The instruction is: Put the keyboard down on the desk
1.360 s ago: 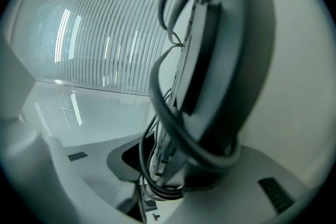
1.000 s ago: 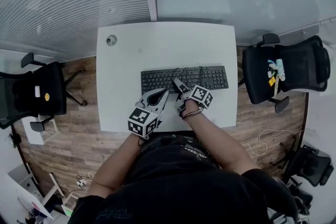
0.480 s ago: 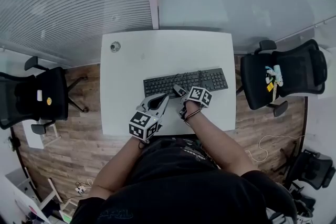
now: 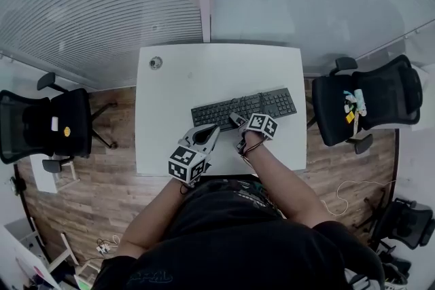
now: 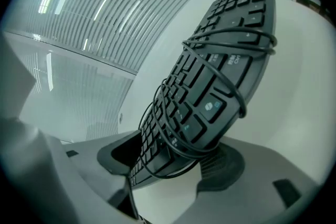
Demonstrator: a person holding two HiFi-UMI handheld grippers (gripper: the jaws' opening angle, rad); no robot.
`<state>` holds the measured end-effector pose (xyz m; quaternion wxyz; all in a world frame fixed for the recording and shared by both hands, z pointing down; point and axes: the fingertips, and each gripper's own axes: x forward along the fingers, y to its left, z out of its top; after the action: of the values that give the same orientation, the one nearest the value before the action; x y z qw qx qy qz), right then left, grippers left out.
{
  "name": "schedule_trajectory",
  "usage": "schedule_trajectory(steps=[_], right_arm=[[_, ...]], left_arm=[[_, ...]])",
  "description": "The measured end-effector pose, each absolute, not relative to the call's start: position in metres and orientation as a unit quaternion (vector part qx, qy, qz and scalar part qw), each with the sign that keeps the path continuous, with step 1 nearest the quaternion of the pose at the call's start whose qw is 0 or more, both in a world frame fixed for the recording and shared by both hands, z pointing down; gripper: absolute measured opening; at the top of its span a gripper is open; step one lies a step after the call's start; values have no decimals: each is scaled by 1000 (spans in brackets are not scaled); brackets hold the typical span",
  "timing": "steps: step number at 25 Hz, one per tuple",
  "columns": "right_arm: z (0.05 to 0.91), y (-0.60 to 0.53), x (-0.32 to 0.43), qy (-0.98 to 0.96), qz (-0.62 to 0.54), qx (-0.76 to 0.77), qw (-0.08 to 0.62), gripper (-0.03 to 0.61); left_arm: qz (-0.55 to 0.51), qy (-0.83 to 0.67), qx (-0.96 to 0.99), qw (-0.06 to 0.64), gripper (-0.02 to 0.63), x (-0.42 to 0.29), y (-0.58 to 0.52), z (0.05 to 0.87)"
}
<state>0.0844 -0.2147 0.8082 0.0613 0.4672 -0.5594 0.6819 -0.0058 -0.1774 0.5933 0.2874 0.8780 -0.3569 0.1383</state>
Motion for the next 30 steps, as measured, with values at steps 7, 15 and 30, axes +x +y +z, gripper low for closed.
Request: schedule_trajectory(steps=[7,15,30], right_arm=[[807,-209,89,-554,673,485,68,331],[809,-194,100,-537,670,510,58,342],[793,-181,107,-547,647,530,47,347]], left_arm=[[135,-360,880,280,15,-13,-172,585],[130,-358,883,275,15,-19,-166,580],[124,-340,896,257,15,-20,-152,567]])
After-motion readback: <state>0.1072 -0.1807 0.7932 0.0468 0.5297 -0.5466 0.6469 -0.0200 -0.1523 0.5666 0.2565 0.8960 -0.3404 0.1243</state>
